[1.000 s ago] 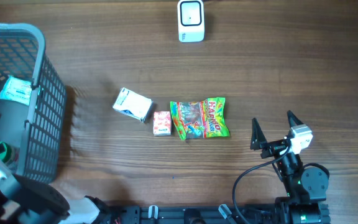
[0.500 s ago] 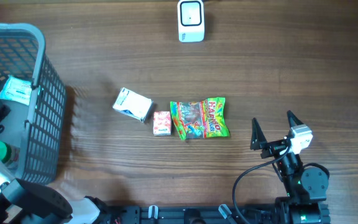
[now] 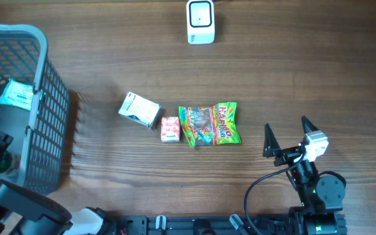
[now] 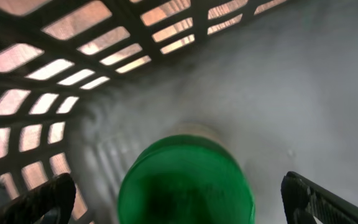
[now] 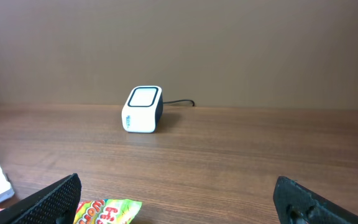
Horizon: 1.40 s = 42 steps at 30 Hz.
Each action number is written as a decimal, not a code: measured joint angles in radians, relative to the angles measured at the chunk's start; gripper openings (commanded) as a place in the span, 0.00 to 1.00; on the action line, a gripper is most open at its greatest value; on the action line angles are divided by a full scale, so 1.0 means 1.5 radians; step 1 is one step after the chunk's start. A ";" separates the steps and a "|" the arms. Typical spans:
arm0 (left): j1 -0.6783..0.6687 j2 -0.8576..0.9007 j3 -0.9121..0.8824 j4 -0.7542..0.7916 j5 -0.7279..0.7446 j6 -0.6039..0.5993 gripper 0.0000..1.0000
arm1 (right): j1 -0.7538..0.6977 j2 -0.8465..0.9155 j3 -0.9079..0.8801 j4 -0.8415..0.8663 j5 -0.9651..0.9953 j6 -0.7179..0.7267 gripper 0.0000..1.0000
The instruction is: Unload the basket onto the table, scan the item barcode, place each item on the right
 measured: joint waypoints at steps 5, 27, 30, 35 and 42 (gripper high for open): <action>0.000 0.069 -0.007 0.021 0.061 -0.016 1.00 | 0.000 0.000 0.000 0.000 0.000 0.000 1.00; -0.063 0.101 0.021 -0.032 0.110 -0.492 1.00 | 0.000 0.000 0.000 0.000 0.000 0.000 1.00; -0.099 0.041 0.086 -0.096 0.078 -0.488 1.00 | 0.000 0.000 0.000 0.000 0.000 0.000 1.00; -0.117 -0.092 0.156 -0.167 0.061 -0.461 1.00 | 0.000 0.000 0.000 0.000 0.000 0.000 0.99; -0.120 -0.135 0.154 -0.188 0.061 -0.353 1.00 | 0.000 0.000 0.000 0.000 0.000 0.000 1.00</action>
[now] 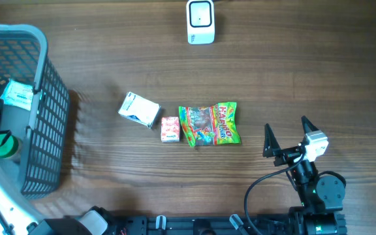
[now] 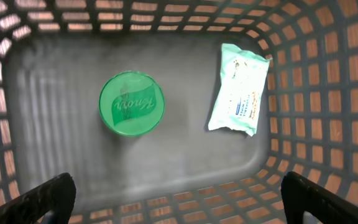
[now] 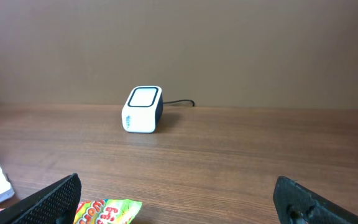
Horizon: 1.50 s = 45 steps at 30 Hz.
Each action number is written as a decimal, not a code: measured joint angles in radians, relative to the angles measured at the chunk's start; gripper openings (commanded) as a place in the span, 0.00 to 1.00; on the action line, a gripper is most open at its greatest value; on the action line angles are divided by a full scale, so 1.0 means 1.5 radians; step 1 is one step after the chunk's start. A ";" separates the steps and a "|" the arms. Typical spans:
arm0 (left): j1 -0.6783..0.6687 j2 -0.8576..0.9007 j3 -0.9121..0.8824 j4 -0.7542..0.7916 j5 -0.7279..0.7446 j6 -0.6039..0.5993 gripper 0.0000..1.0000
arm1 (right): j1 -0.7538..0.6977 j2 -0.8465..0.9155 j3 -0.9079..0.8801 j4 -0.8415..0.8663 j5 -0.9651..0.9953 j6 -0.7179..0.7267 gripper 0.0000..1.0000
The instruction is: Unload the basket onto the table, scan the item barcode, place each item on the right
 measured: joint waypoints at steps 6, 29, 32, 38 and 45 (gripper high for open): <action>0.000 0.028 -0.009 0.047 -0.001 0.305 1.00 | 0.000 0.000 0.000 0.000 0.000 0.000 1.00; 0.074 0.232 -0.012 0.047 0.017 0.452 1.00 | 0.000 0.000 0.000 0.000 0.000 0.000 1.00; 0.074 0.232 -0.012 0.053 0.022 0.452 1.00 | 0.000 0.000 0.000 0.000 0.000 0.000 1.00; 0.051 0.231 -0.011 0.061 0.035 0.452 1.00 | 0.000 0.000 0.000 0.000 0.000 0.000 1.00; 0.039 0.195 -0.011 0.057 0.059 0.449 1.00 | 0.000 0.000 0.000 0.000 0.000 0.000 1.00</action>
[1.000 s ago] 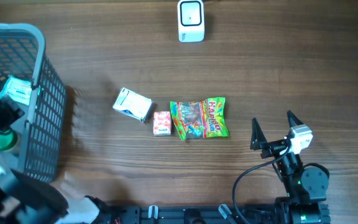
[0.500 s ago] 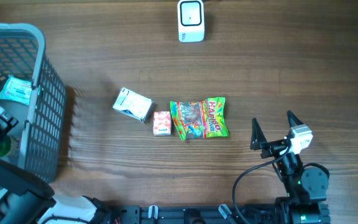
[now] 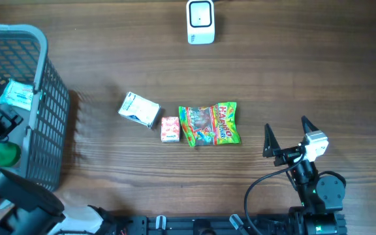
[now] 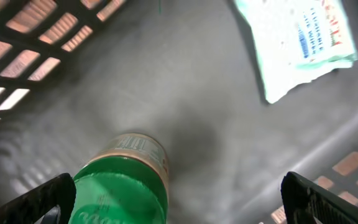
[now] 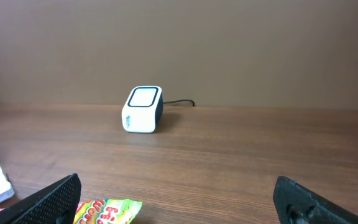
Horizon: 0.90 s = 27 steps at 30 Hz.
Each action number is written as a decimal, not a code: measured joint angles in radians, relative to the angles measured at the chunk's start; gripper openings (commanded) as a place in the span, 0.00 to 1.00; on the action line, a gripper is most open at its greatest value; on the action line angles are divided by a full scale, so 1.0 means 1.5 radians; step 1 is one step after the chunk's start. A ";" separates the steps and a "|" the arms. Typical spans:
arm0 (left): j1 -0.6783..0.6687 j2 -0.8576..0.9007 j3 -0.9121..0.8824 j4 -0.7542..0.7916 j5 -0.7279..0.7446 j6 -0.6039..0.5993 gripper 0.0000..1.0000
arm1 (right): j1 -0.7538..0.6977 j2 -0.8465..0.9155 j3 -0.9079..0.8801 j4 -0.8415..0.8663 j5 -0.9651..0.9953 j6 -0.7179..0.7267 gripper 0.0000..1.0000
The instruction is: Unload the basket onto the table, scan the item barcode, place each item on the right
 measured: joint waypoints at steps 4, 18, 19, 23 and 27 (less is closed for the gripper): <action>0.000 -0.049 0.000 -0.001 -0.004 0.000 1.00 | 0.000 0.000 0.000 0.000 0.000 0.000 1.00; 0.000 -0.003 -0.015 -0.020 -0.092 0.228 1.00 | 0.000 0.000 0.000 0.000 0.000 0.000 1.00; 0.000 0.008 -0.019 -0.020 -0.089 0.237 1.00 | 0.000 0.000 0.000 0.000 0.000 0.000 1.00; 0.000 0.058 -0.032 -0.026 -0.083 0.261 1.00 | 0.000 0.000 0.000 0.000 0.000 0.000 1.00; 0.002 0.061 -0.049 -0.025 -0.083 0.270 1.00 | 0.000 0.000 0.000 0.000 0.000 0.000 1.00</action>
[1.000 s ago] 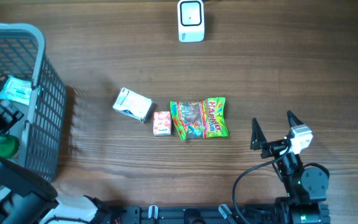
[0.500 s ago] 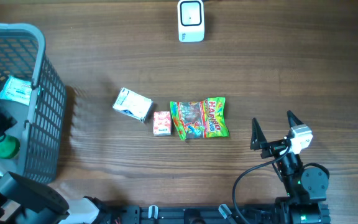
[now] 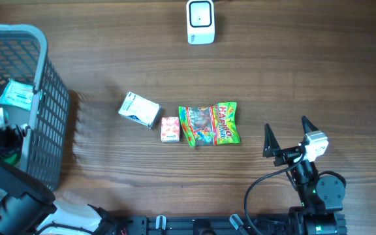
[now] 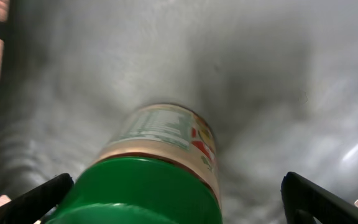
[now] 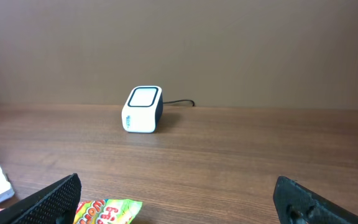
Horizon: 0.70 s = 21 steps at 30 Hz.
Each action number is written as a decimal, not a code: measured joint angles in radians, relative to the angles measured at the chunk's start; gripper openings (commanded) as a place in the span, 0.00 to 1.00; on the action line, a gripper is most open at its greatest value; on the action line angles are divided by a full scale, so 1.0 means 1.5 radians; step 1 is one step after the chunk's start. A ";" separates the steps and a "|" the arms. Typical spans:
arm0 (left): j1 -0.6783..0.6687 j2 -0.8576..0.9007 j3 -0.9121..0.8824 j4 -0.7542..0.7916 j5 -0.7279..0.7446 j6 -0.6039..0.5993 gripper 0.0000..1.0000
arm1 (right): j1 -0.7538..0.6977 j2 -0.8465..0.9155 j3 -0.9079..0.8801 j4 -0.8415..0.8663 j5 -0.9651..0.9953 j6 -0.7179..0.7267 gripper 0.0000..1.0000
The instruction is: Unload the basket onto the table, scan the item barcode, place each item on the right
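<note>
A jar with a green lid (image 4: 148, 193) and a printed label stands inside the grey basket (image 3: 41, 72). In the left wrist view it fills the space between my left gripper's (image 4: 179, 202) fingers, which are spread wide on either side of it, open. From overhead the left arm reaches into the basket. The white barcode scanner (image 3: 200, 21) stands at the table's far edge, also in the right wrist view (image 5: 143, 109). My right gripper (image 3: 286, 130) rests open at the near right with nothing in it.
A white-green packet (image 3: 16, 94) lies in the basket beyond the jar. On the table lie a white box (image 3: 139, 109), a small pink box (image 3: 170, 129) and a colourful candy bag (image 3: 209, 123). The basket's mesh walls close round the left gripper.
The jar was at the lower left of the left wrist view with the packet in sight. Now it is larger and centred between the open fingers, and the packet is out of that view.
First my left gripper hung open close over the jar's green lid. Then it was high above the basket, with jar and packet both in view. Then it was low again beside the jar, and now the jar is between its fingers. The right arm stayed still.
</note>
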 measured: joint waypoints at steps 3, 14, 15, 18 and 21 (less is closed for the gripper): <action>0.004 0.000 -0.021 0.012 0.008 0.001 1.00 | 0.000 0.000 0.000 0.000 0.000 0.000 1.00; 0.007 0.000 -0.074 0.086 0.049 -0.002 0.62 | 0.000 0.000 0.000 0.000 0.000 0.000 1.00; 0.007 0.000 -0.077 0.092 0.064 -0.001 0.62 | 0.000 0.000 0.000 0.000 0.000 0.000 1.00; 0.007 0.000 -0.078 0.115 0.079 -0.015 0.66 | 0.000 0.000 0.000 0.000 0.000 0.000 1.00; 0.007 0.000 -0.082 0.174 0.085 -0.053 0.66 | 0.000 0.000 0.000 0.000 0.000 0.000 1.00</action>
